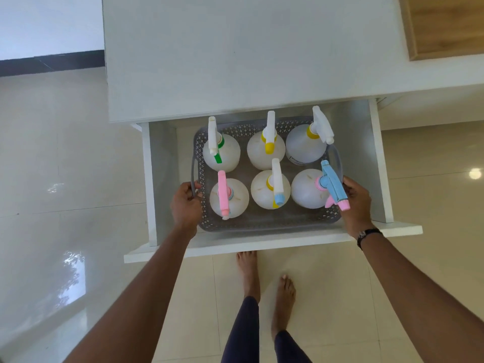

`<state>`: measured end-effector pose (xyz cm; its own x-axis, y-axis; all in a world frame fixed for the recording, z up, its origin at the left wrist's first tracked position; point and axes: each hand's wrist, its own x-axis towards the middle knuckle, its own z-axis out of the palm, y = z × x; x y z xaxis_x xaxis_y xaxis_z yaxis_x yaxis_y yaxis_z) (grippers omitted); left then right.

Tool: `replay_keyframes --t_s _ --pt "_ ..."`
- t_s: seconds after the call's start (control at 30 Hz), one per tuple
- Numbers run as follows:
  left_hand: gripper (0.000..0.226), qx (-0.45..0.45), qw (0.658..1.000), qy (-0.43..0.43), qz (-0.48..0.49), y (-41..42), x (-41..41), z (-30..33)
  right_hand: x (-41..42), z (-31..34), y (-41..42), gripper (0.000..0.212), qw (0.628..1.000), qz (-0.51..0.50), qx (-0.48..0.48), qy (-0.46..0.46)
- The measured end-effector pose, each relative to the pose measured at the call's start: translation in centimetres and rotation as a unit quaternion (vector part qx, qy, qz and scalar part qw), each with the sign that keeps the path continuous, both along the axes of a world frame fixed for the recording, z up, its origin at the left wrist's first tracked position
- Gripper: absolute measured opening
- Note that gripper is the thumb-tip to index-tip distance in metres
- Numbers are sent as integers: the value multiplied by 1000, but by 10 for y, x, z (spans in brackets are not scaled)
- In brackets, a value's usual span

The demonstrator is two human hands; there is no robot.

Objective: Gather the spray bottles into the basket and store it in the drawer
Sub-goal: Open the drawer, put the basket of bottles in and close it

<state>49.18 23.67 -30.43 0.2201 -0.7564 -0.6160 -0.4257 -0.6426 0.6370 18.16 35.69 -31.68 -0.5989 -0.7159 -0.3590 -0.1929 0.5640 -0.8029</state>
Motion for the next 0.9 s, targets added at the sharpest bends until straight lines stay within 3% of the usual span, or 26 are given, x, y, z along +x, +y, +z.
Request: replay_keyframes --t_s 0.27,0.8,0.9 --pt "22 32 999 -11 6 -18 -6 -46 -18 -36 -25 17 993 -24 69 -93" --pt "33 21 998 -56 33 -30 -23 -104 -31 -91 -52 18 992 -4 111 -53" --pt "26 15 998 -57 30 -31 -22 -108 -29 -96 -52 19 992 -4 114 -49"
